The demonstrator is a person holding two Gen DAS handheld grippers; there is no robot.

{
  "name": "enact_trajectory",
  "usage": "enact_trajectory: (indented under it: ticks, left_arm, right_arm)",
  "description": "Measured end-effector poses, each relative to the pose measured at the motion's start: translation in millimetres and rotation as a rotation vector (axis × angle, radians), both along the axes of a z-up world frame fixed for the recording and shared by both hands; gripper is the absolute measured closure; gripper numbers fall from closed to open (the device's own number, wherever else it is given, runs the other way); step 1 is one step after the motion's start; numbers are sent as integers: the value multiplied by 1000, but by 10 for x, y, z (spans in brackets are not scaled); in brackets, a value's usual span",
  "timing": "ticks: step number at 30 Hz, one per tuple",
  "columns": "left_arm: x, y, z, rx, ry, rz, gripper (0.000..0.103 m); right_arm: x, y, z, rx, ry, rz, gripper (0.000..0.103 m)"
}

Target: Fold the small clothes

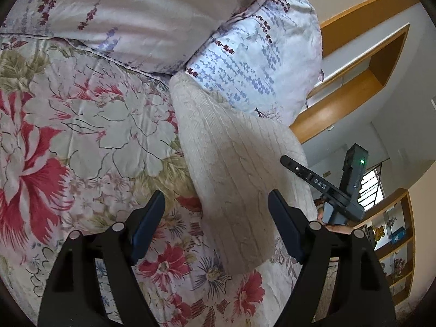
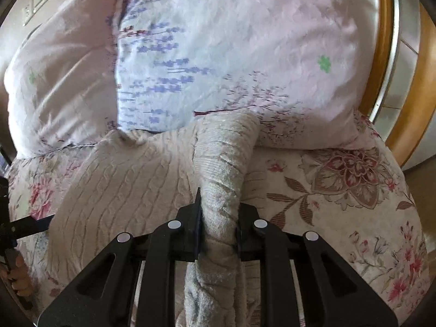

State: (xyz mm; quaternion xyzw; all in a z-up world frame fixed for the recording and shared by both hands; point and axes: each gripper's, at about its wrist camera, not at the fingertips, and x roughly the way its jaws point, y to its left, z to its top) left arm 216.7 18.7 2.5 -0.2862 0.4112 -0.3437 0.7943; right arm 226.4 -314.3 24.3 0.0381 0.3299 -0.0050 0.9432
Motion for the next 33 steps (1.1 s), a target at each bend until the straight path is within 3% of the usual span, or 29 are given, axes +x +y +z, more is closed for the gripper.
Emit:
enact_trajectory:
  ticks: [4,6,8,14,19,25,27,30,33]
  left_arm:
    - [-7,-41,-9,-3,0,-35,25]
    - [-9,-58,-12,-7,-1,-50,25]
    - [-7,-73,-22,-20,6,-64,25]
    - [-65,-142,23,-26,36,-58,26]
    - [-133,-249,4,41,59,-33,27]
    - [-174,-388,-91,65,98,-30,41]
    - [-185,-442,-113,57,110,-37,53]
    - [-202,-479,-119,65,121,-38,75]
    - [-255,-462,-63,79,100,-35,84]
  right_arm:
    - [100,-53,-187,89,69,-40,80]
    - [27,-141,-155,146,60,-62,64]
    - [-119,-254,-106,213,46,-65,58]
    - [-607,-518,-164,394,30,-28,57]
    - [-830,-592,-321,472,33,-5,59]
    - [-829,-516,-392,452,43,24,72]
    - [-813,-486,-410,432,47,25,85]
    - [-870,-465,-312,403,2,27,91]
    - [-1036,-471,-102,400,-91,41,93]
